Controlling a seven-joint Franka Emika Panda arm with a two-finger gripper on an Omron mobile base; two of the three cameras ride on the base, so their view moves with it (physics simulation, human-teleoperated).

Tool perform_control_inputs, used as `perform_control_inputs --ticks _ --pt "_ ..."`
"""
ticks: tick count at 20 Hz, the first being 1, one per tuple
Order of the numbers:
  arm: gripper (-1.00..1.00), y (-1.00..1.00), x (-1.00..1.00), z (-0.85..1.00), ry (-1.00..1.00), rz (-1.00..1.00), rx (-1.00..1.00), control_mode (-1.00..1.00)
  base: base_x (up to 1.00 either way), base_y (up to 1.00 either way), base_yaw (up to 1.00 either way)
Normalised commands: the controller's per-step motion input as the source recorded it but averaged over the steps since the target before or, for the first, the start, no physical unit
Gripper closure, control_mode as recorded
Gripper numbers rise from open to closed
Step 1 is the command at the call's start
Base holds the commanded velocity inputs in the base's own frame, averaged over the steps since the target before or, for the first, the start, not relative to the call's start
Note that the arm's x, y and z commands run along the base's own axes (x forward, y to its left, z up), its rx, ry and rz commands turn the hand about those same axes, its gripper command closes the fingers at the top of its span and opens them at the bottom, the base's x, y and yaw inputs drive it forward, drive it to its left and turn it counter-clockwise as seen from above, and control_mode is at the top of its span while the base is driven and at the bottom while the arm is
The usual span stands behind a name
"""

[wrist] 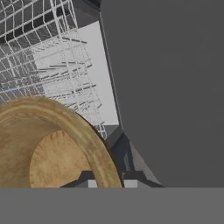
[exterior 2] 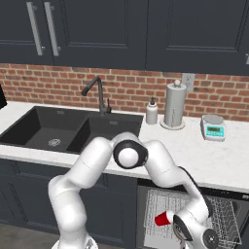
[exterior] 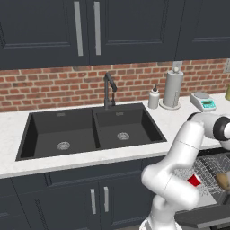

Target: Pick up the cup and bowl from the counter, place them in the dishwasher, and close the dishwasher door.

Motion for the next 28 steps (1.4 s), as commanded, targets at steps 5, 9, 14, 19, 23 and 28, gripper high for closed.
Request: perform_control_inputs --ticks 5,9,14,19,23,28 --pt "1.00 0.00 -0.04 -0.26 -0.27 0.08 0.01 -1.00 0.00 0.00 0.00" --pt "1.00 0.01 0.01 -0.36 -0.30 0.04 0.01 -1.00 0.00 0.00 0.00" --pt "1.00 0.00 0.09 -0.29 -0.06 0.02 0.00 -1.00 0.00 0.00 0.00" --pt "1.00 0.02 0.26 -0.24 0.00 0.01 0.00 -1.00 0.00 0.00 0.00" --pt "1.00 0.04 0.25 -0.04 0.00 0.00 0.00 -1.00 0.00 0.00 0.00" --pt "1.00 0.09 0.26 -0.02 0.00 0.00 0.00 -1.00 0.00 0.00 0.00"
